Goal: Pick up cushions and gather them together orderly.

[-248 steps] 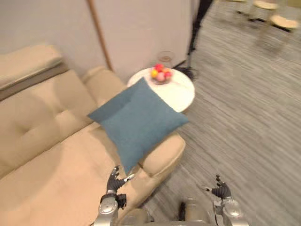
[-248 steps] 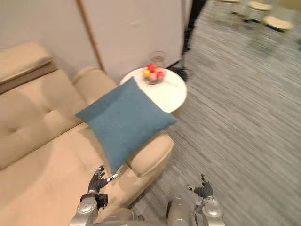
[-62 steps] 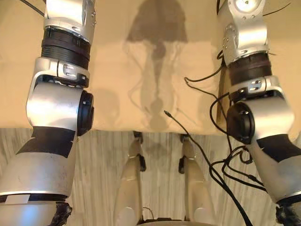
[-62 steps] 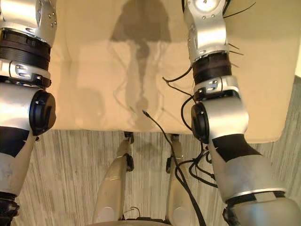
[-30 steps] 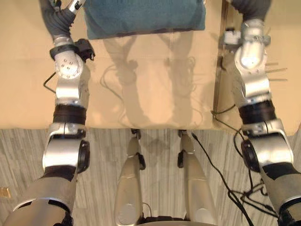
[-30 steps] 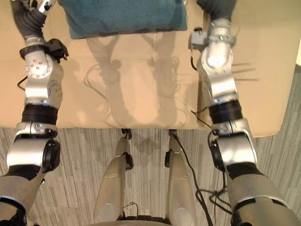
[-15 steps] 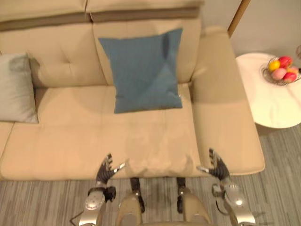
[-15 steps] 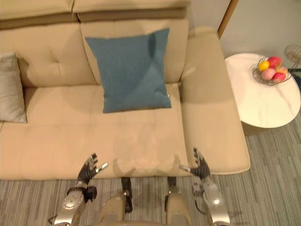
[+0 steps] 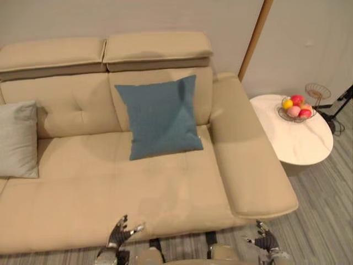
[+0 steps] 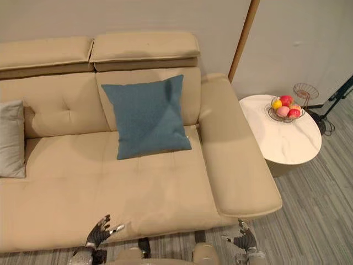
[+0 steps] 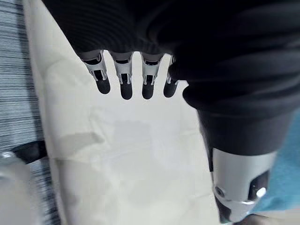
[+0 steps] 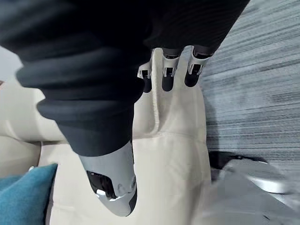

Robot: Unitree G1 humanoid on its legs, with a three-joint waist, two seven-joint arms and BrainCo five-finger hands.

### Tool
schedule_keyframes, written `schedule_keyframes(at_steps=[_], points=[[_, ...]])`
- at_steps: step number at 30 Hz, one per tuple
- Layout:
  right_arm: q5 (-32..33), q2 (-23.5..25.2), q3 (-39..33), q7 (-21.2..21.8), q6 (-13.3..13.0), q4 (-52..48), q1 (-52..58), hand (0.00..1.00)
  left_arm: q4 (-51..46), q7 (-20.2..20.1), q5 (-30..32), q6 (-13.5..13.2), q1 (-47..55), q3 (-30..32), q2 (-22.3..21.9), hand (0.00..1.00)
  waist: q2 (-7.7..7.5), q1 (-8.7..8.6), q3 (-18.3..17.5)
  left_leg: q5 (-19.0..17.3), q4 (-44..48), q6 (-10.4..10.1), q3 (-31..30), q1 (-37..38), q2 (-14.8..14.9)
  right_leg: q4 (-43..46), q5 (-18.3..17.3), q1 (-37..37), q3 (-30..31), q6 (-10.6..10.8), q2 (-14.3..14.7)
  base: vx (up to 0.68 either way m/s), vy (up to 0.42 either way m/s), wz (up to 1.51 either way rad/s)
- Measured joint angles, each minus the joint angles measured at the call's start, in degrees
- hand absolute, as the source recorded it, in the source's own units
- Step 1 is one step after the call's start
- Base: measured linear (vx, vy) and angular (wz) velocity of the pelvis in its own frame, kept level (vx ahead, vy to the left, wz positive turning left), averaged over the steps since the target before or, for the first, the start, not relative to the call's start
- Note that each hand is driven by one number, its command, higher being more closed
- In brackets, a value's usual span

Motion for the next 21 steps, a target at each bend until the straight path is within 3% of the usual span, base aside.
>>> schedule_keyframes(at_steps=[1, 2, 4, 6, 7, 9, 10, 12, 13, 14, 16, 18, 21], points=[[0.0, 0.6, 0.9, 0.1, 0.0, 0.2, 0.6, 0.0, -0.6, 0.2, 0.0, 0.1, 0.3, 0.1, 0.1, 0.0, -1.03, -0.31, -0.4, 0.1, 1.2, 0.0, -1.1, -0.2, -0.4, 8.9, -2.2, 1.4, 0.5, 1.7, -0.6, -0.12, -0.164, 0.64], [0.1, 1.0, 1.5, 0.0, 0.0, 0.3, 0.3, 0.0, -1.0, 0.7, 0.0, 0.1, 0.8, 0.7, 0.0, 0.0, -2.66, 0.14, -0.9, 0.3, 3.4, -0.4, -1.9, -1.9, -0.8, 10.3, -3.1, 4.8, 1.4, 3.3, -0.7, -0.13, -0.202, 0.41], [0.1, 0.4, 1.3, -0.3, 0.0, 0.2, -1.3, 0.0, -0.9, 1.2, -0.1, 0.4, 0.3, 0.8, -0.5, 0.0, -3.66, 1.26, -1.1, 1.7, 4.5, -1.2, -1.9, -4.3, -0.6, 2.8, -8.5, 7.2, 0.9, 2.7, 0.2, -0.21, -0.154, 0.0], [0.7, -0.3, 0.1, -1.2, -0.2, -1.0, -3.0, 0.0, -1.6, 1.2, -0.3, 0.6, -0.3, 0.5, -3.2, 0.0, -1.23, 3.23, -0.6, 4.8, 2.7, -2.1, -1.7, -7.5, 2.2, -6.3, -10.8, 8.3, -2.1, -1.0, 2.3, -0.29, -0.138, -0.29], [1.3, -0.7, 0.1, -1.5, -0.4, -0.9, -5.2, 0.0, -1.6, 1.3, -0.5, 0.7, -0.7, -0.6, -3.9, 0.0, -0.07, 3.55, 1.0, 7.5, 1.4, -3.1, -2.2, -9.5, 3.2, -10.0, -12.4, 7.8, -3.2, -4.7, 3.7, -0.37, -0.208, -0.12], [2.0, -1.5, 0.0, -1.9, 0.1, -0.1, -6.1, 0.0, -1.3, 1.2, -1.1, 1.3, -1.2, -1.7, -4.8, 0.0, 2.83, 2.44, 2.7, 8.7, -2.8, -3.8, -3.8, -9.0, 5.1, -11.5, -9.9, 7.8, -5.3, -6.5, 5.8, -0.47, -0.186, 0.29], [2.4, -1.2, -0.3, -2.6, 0.3, -0.3, -5.5, 0.0, -1.3, 1.3, -1.2, 1.3, -1.1, -1.7, -4.9, 0.0, 1.97, 2.12, 3.1, 4.9, -5.4, -6.0, -3.5, -8.1, 5.0, -13.4, -9.1, 7.8, -6.6, -8.4, 5.4, -0.41, -0.119, 0.38], [2.5, -0.5, -2.1, -2.8, 0.3, -0.3, -4.8, 0.0, -1.5, 1.2, -1.2, 1.3, -0.9, -1.6, -4.8, 0.0, 0.75, 1.99, 3.1, 3.7, 1.8, -3.6, -2.2, -9.4, 3.7, -14.3, -7.8, 6.9, -7.3, -9.9, 3.6, -0.28, -0.072, 0.2], [2.4, -0.7, -2.3, -2.8, 0.3, -0.3, -4.4, 0.0, -1.6, 1.2, -1.2, 1.3, -0.3, -1.6, -4.9, 0.0, 0.39, 1.78, 3.1, 1.6, 10.7, -1.1, -2.0, -10.2, 2.5, -15.8, -6.3, 6.5, -7.9, -9.7, 2.2, -0.22, -0.037, 0.0], [2.4, -0.7, -2.3, -2.7, 0.4, -0.3, -4.2, 0.0, -1.8, 1.2, -1.1, 1.3, 0.1, -1.5, -4.8, 0.0, 0.42, 1.62, 3.1, 0.5, 13.5, 0.0, -1.8, -9.9, 2.3, -16.6, -5.4, 6.6, -7.9, -9.6, 1.9, -0.15, 0.013, -0.1], [2.4, -0.4, -2.4, -2.6, 0.4, -0.3, -3.2, 0.0, -1.9, 1.0, -1.1, 1.3, 1.0, -1.1, -4.8, 0.0, 0.7, 1.14, 2.9, -4.7, 16.8, 0.2, -0.9, -6.2, 1.8, -18.7, -3.3, 6.5, -7.9, -8.9, 2.0, -0.08, 0.073, -0.06], [2.3, -0.1, -3.3, -2.5, 0.6, 0.0, -2.3, 0.0, -1.9, 1.0, -1.1, 1.3, 0.9, -1.0, -4.8, 0.0, 1.69, 1.13, 2.3, -6.7, 9.5, -1.4, -0.9, -1.3, 0.8, -19.9, -2.4, 5.9, -8.0, -7.3, 2.1, -0.06, 0.088, 0.07], [2.3, -0.1, -4.9, -2.4, 0.7, 1.2, -2.1, 0.0, -1.8, 1.0, -1.1, 1.3, 0.9, -0.5, -4.2, 0.0, 1.42, 1.04, 1.9, -6.0, 1.4, -1.9, -0.2, 2.3, -1.0, -24.7, 1.4, 7.9, -8.0, -5.3, 1.6, -0.03, 0.13, 0.01]])
